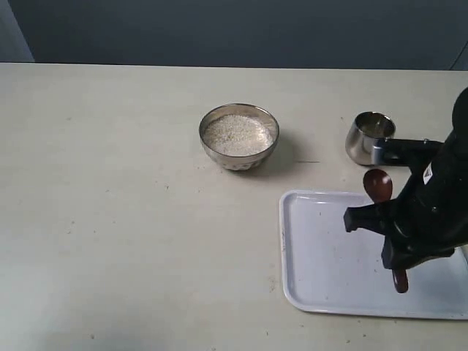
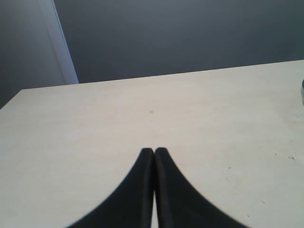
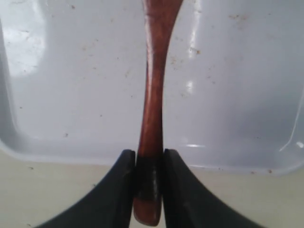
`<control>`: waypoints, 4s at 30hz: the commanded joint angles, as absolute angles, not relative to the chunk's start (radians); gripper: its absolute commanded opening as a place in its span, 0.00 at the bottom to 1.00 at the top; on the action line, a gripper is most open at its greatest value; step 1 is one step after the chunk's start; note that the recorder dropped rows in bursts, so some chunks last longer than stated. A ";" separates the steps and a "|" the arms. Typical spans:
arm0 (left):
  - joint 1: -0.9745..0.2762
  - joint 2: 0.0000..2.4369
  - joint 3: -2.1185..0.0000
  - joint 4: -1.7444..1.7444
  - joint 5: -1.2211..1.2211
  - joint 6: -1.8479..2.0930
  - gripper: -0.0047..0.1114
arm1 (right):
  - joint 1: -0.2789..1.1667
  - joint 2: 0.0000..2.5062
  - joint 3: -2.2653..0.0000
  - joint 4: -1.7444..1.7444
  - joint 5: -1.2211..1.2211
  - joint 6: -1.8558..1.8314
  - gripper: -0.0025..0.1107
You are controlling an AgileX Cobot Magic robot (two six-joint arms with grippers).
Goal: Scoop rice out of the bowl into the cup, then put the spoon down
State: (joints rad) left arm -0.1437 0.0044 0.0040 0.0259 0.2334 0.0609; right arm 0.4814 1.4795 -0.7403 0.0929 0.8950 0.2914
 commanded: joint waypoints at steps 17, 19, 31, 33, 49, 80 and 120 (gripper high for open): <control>-0.152 0.000 0.000 0.024 0.232 0.054 0.04 | 0.480 1.694 -0.730 0.107 0.812 0.296 0.01; -0.152 0.000 0.000 0.024 0.232 0.054 0.04 | 0.480 1.705 -0.730 0.107 0.808 0.296 0.01; -0.152 0.000 0.000 0.024 0.232 0.054 0.04 | 0.480 1.738 -0.730 0.126 0.798 0.296 0.11; -0.152 0.000 0.000 0.024 0.232 0.054 0.04 | 0.480 1.738 -0.730 0.126 0.798 0.296 0.18; -0.152 0.000 0.000 0.024 0.232 0.054 0.04 | 0.480 1.692 -0.730 0.102 0.800 0.296 0.38; -0.152 0.000 0.000 0.029 0.232 0.054 0.04 | 0.478 0.000 -0.552 -0.092 0.980 0.514 0.02; -0.152 0.000 0.000 0.029 0.232 0.054 0.04 | -0.116 0.000 0.000 0.163 0.386 -0.049 0.02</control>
State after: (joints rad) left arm -0.1437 0.0044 0.0040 0.0259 0.2334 0.0609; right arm -0.1115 0.0040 -0.0054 0.1751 0.4060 -0.0495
